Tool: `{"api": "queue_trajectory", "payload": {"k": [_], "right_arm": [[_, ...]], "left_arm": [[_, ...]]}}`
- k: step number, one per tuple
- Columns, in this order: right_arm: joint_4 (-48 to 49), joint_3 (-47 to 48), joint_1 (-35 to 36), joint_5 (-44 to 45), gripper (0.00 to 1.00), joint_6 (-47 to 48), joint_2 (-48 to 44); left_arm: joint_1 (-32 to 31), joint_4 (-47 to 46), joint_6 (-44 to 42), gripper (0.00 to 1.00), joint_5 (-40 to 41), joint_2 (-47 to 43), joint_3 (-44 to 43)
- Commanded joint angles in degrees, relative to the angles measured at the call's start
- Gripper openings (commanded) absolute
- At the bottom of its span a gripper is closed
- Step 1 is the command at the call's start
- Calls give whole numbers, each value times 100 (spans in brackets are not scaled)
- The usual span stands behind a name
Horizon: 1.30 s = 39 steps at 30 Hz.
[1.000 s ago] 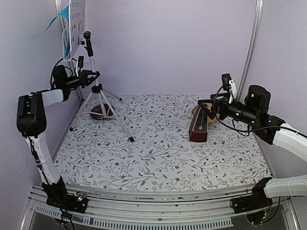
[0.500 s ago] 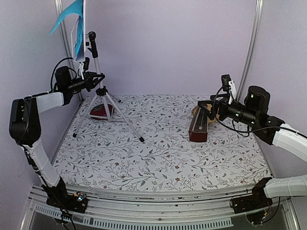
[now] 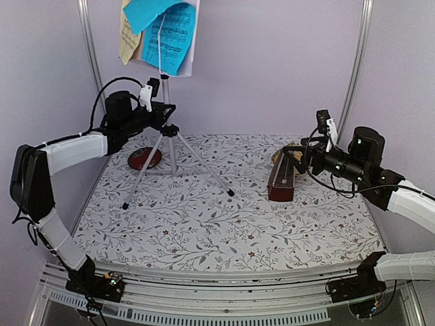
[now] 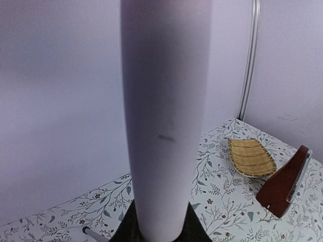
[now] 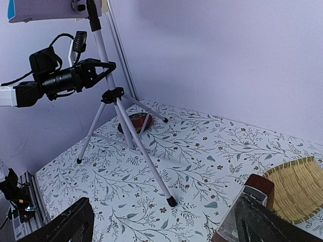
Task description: Pack up the instrument practice props
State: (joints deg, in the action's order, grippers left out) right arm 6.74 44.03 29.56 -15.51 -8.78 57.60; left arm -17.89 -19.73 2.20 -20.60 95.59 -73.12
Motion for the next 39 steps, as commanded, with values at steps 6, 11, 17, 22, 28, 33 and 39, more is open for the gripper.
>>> {"api": "queue_trajectory", "payload": {"k": [6, 11, 17, 22, 28, 33, 39], "right_arm": [[175, -229, -29, 396, 99, -61, -343], [150, -259, -25, 557, 99, -91, -389], [152, -272, -27, 622, 99, -156, -399], [208, -313, -29, 702, 99, -208, -399], [332, -352, -29, 697, 99, -253, -376], [337, -314, -29, 743, 99, -239, -340], [172, -310, -29, 2076, 99, -393, -368]], "left_arm": [[-1602, -280, 519, 0, 3207, -510, 111], [-2316, -193, 480, 0, 4378, -334, 41], [-2579, -118, 687, 3, 4440, -312, 187], [-2584, 367, 557, 47, 4093, -429, 233], [-2550, 845, 283, 82, 3406, -981, 661], [-2465, 1085, 466, 93, 3189, -1696, 1331], [-1628, 927, 1306, 98, 697, -2257, 2199]]}}
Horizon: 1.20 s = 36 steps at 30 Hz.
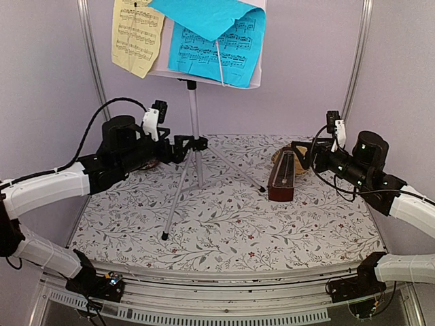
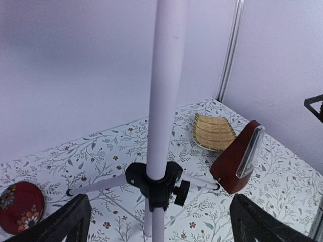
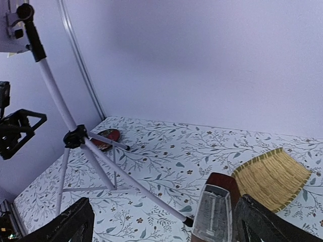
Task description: Pack up the instrument practice props
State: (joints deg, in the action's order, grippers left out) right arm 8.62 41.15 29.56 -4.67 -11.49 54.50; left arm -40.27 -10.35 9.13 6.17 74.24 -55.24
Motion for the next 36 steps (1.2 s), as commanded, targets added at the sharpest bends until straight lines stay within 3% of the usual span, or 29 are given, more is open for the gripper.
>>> {"api": "queue_trajectory", "payload": {"k": [1, 4, 10, 14, 17, 21, 32, 34, 36], "right_arm": [[-34, -35, -29, 1167, 99, -131, -88], [-61, -42, -35, 1427, 99, -165, -209], [-886, 353, -314, 1526, 99, -295, -24], [-1206, 475, -839, 896, 99, -592, 201], [-1084, 424, -1078, 405, 99, -790, 275], [-939, 448, -1141, 117, 99, -790, 335], [-903, 475, -1137, -145, 99, -623, 429], [-896, 480, -1145, -183, 99, -615, 432], [-897, 479, -1143, -213, 99, -615, 423]], "left_arm": [[803, -153, 798, 98, -2615, -75, 518], [1156, -595, 1129, 98, -3639, 162, 762], [1534, -990, 1396, 94, -4506, 861, 708], [1613, -1086, 1361, 88, -4998, 1239, 550], [1682, -946, 1185, 68, -5224, 1522, 361], [1800, -1099, 1201, 51, -5612, 1765, 251], [1801, -1215, 1257, 38, -5927, 2242, -108], [1803, -1221, 1254, 33, -5935, 2286, -156], [1803, -1248, 1265, 20, -5910, 2289, -162]]}}
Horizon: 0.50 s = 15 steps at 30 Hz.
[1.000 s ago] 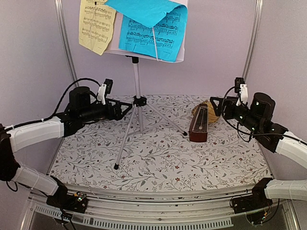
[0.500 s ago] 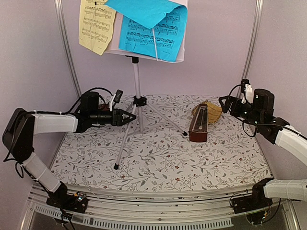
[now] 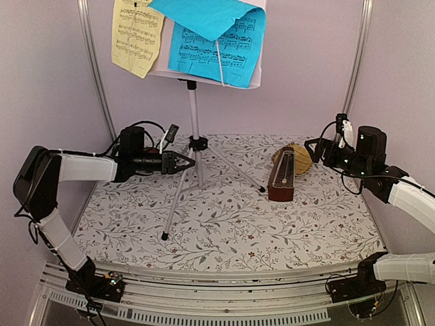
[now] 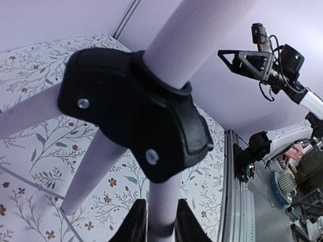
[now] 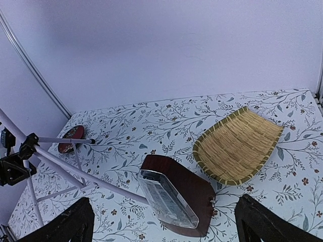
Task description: Pack up the instrument practice props
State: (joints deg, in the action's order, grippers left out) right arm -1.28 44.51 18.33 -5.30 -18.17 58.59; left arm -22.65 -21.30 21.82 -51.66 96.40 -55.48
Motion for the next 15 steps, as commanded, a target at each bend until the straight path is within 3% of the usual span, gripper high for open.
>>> {"api": "queue_trajectory", "payload": {"k": [1, 4, 9, 15], "right_arm": [[97, 132, -22, -159, 99, 56, 13], [110, 114, -22, -181, 99, 65, 8], [95, 114, -22, -196, 99, 96, 36], [104, 118, -17, -80, 99, 118, 39]], "left_arm": [[42, -157, 4, 14, -93, 71, -146], [41, -199, 50, 0, 59, 30, -81], [33, -386, 99, 0, 468, -353, 290], [-78, 316, -44, 0, 1639, -1382, 566]]}}
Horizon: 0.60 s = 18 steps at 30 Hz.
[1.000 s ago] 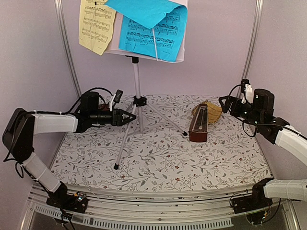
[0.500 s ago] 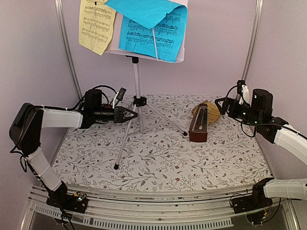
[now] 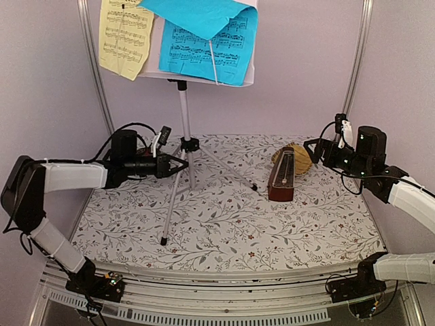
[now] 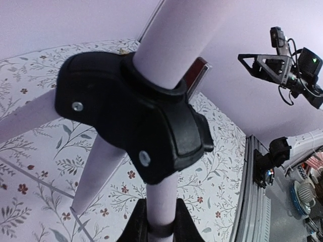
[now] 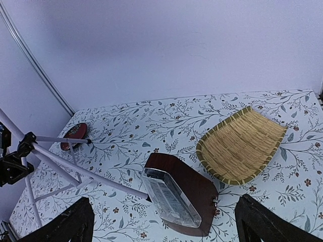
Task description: Pack up the instrument practice props
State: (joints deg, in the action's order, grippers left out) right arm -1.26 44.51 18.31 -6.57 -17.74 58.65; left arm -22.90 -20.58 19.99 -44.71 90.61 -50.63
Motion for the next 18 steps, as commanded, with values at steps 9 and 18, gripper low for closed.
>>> {"api": "queue_trajectory", "payload": {"k": [9, 18], "right_arm": [[291, 25, -19, -119, 99, -43, 80], [266, -174, -14, -226, 99, -138, -232]], "left_arm": [[-1029, -581, 1036, 0, 2805, -1506, 743], [-1923, -1658, 1417, 0, 4468, -597, 521]]}}
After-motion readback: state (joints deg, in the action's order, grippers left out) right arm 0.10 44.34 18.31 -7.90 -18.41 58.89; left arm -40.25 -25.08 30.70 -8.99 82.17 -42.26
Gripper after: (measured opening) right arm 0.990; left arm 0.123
